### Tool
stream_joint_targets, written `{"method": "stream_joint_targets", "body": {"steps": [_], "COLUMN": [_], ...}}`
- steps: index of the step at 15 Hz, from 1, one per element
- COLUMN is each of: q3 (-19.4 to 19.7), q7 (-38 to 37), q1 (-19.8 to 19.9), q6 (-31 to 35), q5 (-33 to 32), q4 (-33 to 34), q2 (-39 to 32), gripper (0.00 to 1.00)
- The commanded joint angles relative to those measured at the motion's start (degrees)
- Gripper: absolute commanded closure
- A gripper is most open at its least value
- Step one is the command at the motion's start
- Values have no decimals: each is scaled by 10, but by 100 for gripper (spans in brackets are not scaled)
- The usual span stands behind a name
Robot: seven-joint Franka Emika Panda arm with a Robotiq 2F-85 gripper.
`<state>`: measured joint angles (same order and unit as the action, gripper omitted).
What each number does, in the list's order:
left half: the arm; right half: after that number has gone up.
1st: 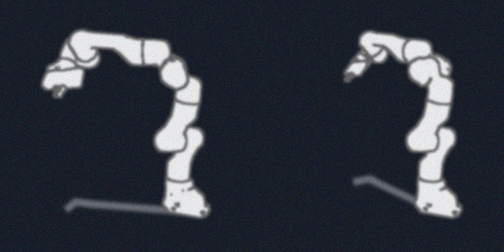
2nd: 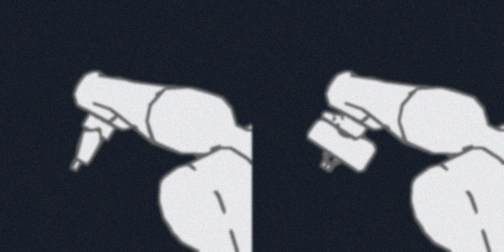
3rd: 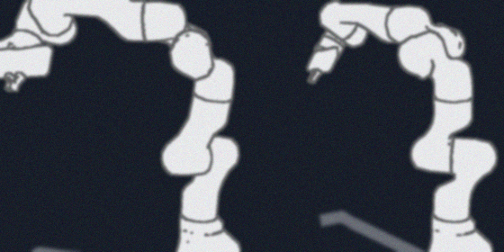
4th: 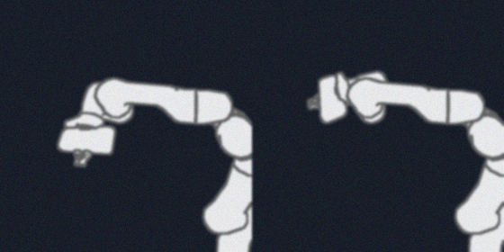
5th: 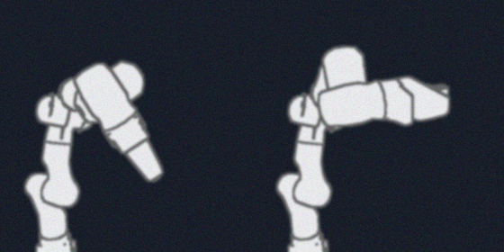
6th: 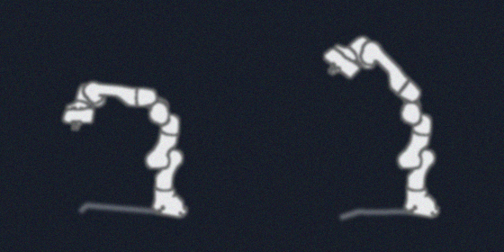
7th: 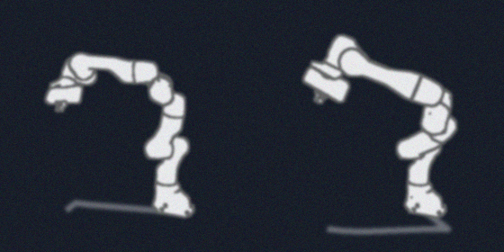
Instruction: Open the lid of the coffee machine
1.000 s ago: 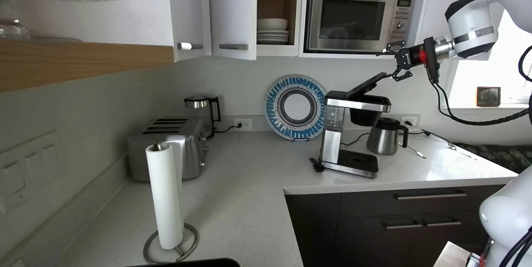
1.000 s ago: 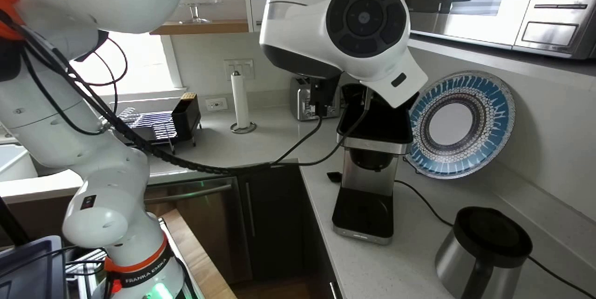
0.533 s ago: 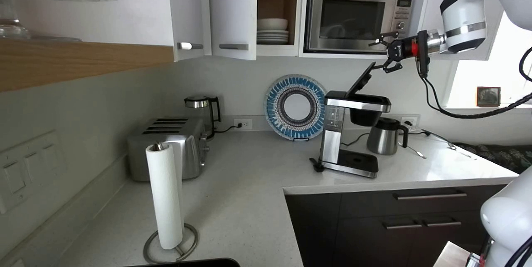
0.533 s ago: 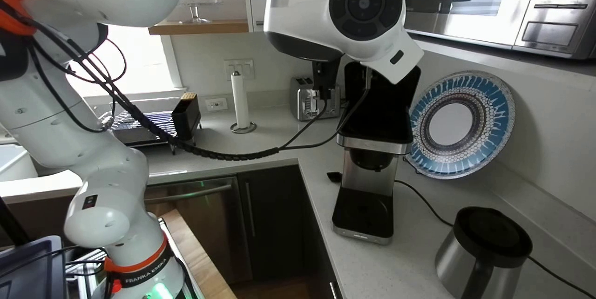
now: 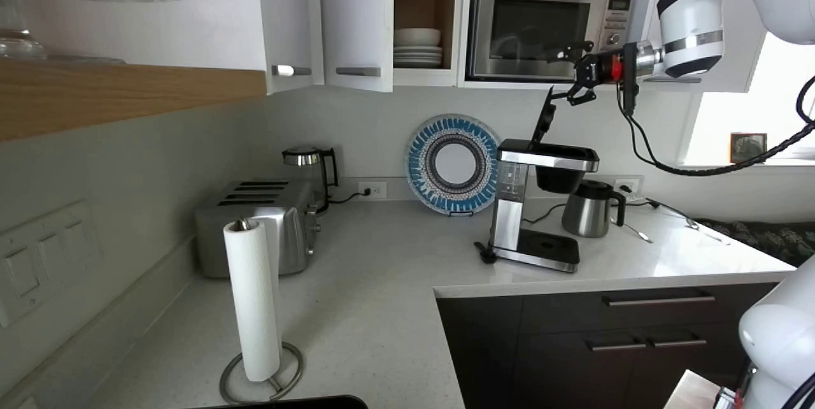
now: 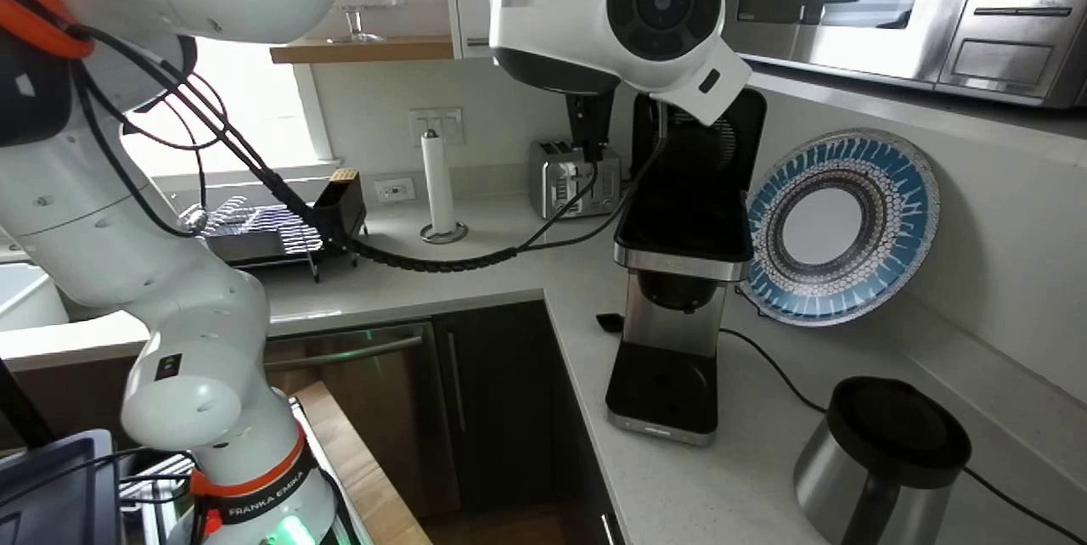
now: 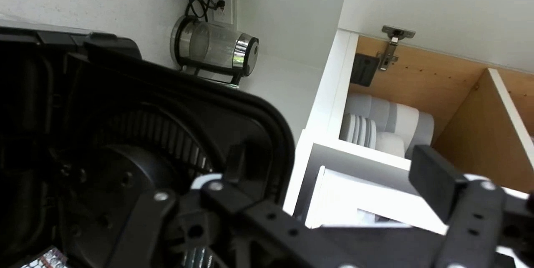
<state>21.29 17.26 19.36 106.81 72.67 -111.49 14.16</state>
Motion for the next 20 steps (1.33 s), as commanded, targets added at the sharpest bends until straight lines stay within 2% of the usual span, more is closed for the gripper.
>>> {"method": "stream_joint_targets", "body": {"steps": [1, 14, 20], "q3": [-6, -30, -36], "q7": [17, 73, 79], "q1": [-10, -30, -29], "q6": [11, 29, 41], "q5": [21, 64, 53], "q4": [3, 3, 3], "q2": [-3, -26, -27], "gripper": [0, 0, 0]}}
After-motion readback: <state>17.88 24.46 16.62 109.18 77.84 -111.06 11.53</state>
